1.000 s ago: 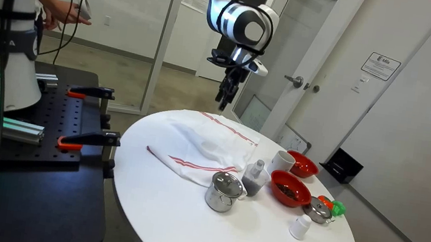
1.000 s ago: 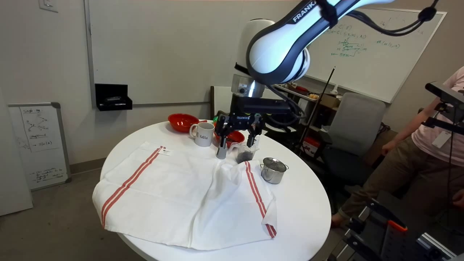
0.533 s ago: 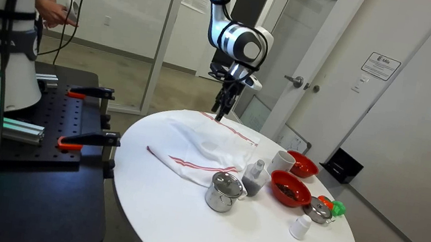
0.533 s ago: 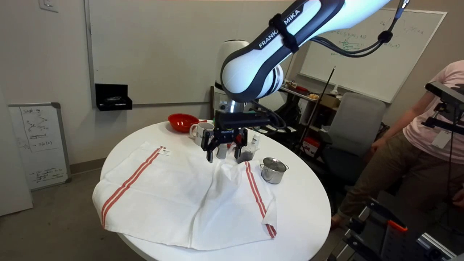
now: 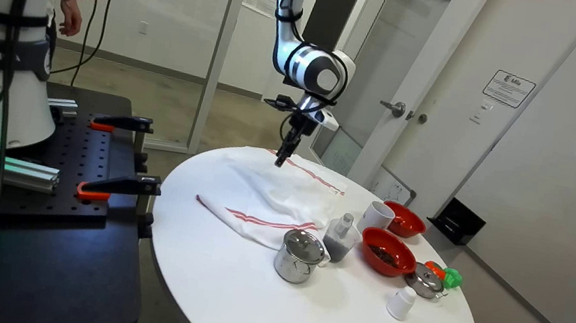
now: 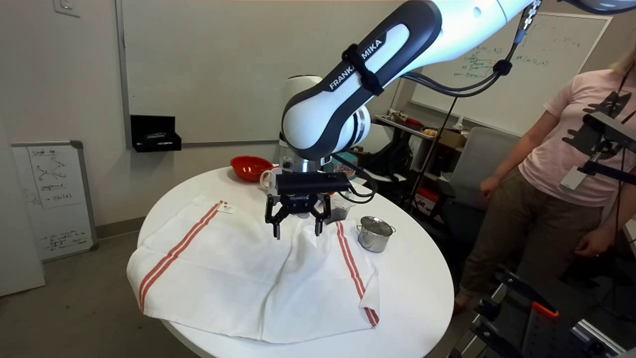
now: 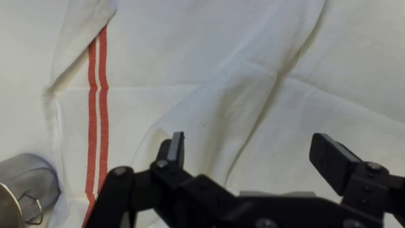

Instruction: Scrunch up the towel on the table

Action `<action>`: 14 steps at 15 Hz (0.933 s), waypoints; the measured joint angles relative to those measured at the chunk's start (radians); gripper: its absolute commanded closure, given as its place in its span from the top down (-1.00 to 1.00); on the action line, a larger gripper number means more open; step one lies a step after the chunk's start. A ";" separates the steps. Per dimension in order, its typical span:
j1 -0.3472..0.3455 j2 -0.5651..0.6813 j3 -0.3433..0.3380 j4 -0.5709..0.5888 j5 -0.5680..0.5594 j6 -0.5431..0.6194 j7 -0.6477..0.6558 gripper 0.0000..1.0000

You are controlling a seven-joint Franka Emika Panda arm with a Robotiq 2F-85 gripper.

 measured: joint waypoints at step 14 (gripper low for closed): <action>0.075 0.042 -0.106 -0.036 -0.020 0.003 0.325 1.00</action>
